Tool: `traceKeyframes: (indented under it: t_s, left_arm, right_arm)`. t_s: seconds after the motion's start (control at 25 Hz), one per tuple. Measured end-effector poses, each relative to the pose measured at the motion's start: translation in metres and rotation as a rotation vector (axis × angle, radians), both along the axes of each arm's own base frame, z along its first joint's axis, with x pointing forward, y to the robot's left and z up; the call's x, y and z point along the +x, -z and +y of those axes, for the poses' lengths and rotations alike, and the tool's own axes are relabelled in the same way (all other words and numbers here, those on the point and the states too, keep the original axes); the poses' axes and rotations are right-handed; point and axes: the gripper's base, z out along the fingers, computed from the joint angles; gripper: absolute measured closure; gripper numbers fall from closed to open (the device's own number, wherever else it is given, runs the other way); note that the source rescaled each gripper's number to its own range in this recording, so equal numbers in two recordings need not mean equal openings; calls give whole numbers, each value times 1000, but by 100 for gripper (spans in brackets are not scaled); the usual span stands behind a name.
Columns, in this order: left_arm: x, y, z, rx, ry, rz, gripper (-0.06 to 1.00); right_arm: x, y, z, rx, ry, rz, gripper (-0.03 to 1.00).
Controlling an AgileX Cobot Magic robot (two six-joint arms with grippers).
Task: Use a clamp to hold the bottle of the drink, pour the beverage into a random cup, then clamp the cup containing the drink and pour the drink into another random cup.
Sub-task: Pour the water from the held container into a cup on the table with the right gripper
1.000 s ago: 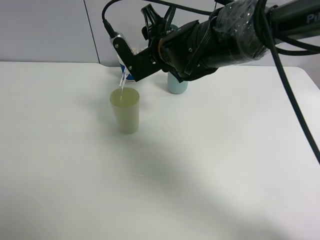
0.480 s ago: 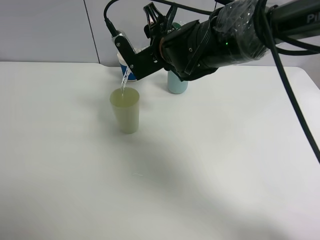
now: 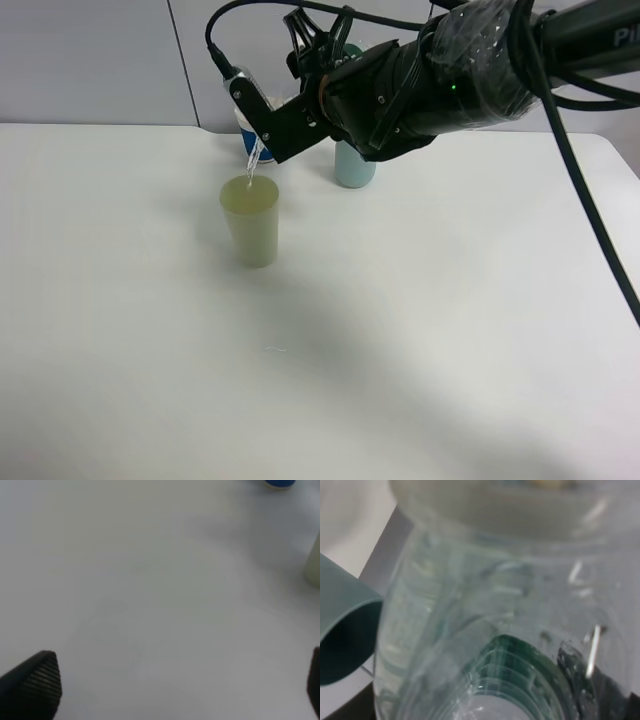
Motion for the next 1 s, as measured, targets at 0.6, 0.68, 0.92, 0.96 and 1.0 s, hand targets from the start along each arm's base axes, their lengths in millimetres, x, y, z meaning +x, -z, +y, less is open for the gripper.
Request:
traceKeyframes:
  t_s: [0.6, 0.68, 0.92, 0.96, 1.0]
  left_arm:
    - [0, 0, 0, 0, 0, 0, -6]
    - [0, 0, 0, 0, 0, 0, -6]
    - [0, 0, 0, 0, 0, 0, -6]
    - [0, 0, 0, 0, 0, 0, -6]
    - [0, 0, 0, 0, 0, 0, -6]
  right_arm:
    - [0, 0, 0, -66, -33, -14, 95]
    - [0, 0, 1, -85, -46, -17, 95]
    - [0, 0, 1, -110, -57, -23, 95]
    - [0, 0, 1, -112, -58, -23, 95]
    - [0, 0, 1, -118, -61, -24, 95]
